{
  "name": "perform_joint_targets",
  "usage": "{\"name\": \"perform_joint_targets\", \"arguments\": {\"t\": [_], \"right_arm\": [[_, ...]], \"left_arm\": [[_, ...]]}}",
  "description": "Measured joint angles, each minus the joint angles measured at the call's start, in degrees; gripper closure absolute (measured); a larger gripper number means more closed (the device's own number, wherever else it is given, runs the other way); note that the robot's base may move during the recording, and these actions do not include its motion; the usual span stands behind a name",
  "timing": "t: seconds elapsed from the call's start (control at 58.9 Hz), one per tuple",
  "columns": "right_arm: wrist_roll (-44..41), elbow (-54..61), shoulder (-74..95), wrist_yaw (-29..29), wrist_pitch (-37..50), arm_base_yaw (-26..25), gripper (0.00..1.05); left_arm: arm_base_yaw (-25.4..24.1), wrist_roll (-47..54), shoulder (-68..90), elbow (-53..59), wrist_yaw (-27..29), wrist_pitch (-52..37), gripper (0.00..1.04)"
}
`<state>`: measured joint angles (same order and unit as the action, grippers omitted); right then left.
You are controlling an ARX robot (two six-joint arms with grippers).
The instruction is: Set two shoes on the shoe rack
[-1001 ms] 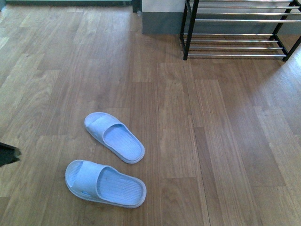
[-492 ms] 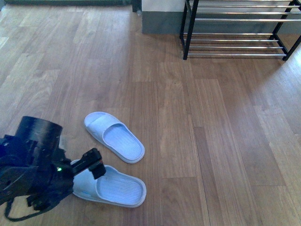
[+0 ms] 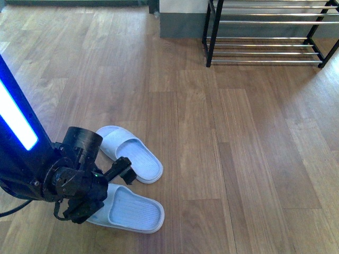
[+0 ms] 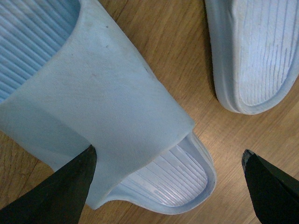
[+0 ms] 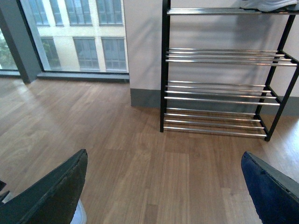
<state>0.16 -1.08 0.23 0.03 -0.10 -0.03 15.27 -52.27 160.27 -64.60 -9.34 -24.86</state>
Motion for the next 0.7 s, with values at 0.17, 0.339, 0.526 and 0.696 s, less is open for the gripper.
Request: {"name": "perform_joint_targets", "arguments": {"t": [0.17,0.339,0.526,0.696], "right_arm": [[0.0,0.0,0.0,0.0,0.0,0.0,0.09],[0.0,0.0,0.0,0.0,0.0,0.0,0.09],[0.0,0.0,0.0,0.0,0.0,0.0,0.09],[0.0,0.0,0.0,0.0,0.0,0.0,0.09]], "left_arm": [[0.15,0.26,-0.33,-0.5,-0.09,4.02,0.09],[0.17,0.98,-3.56,1.49,-1.27,6.16,0.09],[1.14,1.11,-6.23,4.22,-1.42,10.93,0.09],[1.31,0.92,-5.81,3.91,0.09,12.07,0.09]]}}
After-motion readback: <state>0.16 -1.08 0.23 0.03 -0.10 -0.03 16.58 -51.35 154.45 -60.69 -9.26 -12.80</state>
